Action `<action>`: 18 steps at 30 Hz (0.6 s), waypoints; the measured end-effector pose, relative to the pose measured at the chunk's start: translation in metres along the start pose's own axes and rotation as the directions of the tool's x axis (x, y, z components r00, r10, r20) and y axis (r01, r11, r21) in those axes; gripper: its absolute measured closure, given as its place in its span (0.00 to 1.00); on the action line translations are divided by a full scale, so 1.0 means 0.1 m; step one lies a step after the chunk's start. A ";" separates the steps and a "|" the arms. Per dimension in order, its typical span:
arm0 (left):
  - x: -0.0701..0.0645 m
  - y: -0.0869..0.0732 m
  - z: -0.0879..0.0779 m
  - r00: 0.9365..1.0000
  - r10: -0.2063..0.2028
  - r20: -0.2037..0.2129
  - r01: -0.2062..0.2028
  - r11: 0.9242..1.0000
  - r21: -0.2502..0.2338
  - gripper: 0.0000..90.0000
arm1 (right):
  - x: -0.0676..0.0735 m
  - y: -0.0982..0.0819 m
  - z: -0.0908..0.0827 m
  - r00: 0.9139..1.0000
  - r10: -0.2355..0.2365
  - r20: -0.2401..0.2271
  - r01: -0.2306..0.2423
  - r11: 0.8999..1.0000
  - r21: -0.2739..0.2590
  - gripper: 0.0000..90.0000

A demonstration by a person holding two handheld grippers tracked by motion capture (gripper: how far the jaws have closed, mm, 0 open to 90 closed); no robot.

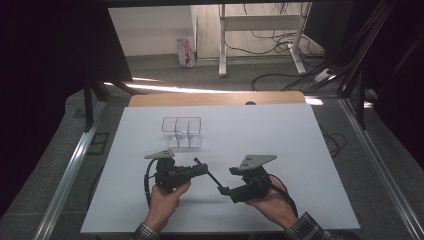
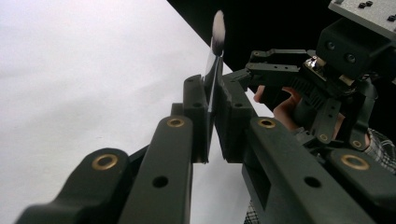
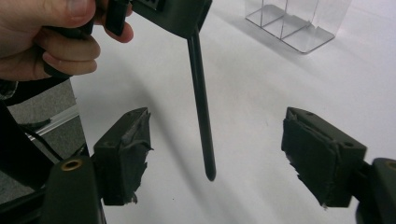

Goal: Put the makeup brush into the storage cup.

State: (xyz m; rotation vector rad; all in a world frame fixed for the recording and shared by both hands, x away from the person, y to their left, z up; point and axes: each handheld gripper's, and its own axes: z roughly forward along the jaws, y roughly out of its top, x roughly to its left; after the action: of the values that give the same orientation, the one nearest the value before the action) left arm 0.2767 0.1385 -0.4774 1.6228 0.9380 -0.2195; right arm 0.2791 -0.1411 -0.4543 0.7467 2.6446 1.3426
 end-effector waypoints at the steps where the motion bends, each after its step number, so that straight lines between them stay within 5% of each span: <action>1: 0.00 0.00 -0.01 1.000 0.006 -0.006 -0.006 1.000 0.001 0.93 | 0.00 0.00 0.00 1.000 -0.001 0.003 0.001 1.000 0.000 0.24; 18: -0.03 0.03 -0.16 0.990 0.070 -0.118 -0.069 0.997 0.017 0.93 | -0.07 -0.05 -0.03 1.000 0.014 0.027 -0.014 1.000 0.019 0.13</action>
State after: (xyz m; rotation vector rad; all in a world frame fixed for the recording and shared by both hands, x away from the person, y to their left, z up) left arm 0.2710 0.1518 -0.4686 1.6924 0.9699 -0.0815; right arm 0.2822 -0.1495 -0.4575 0.7813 2.6398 1.3027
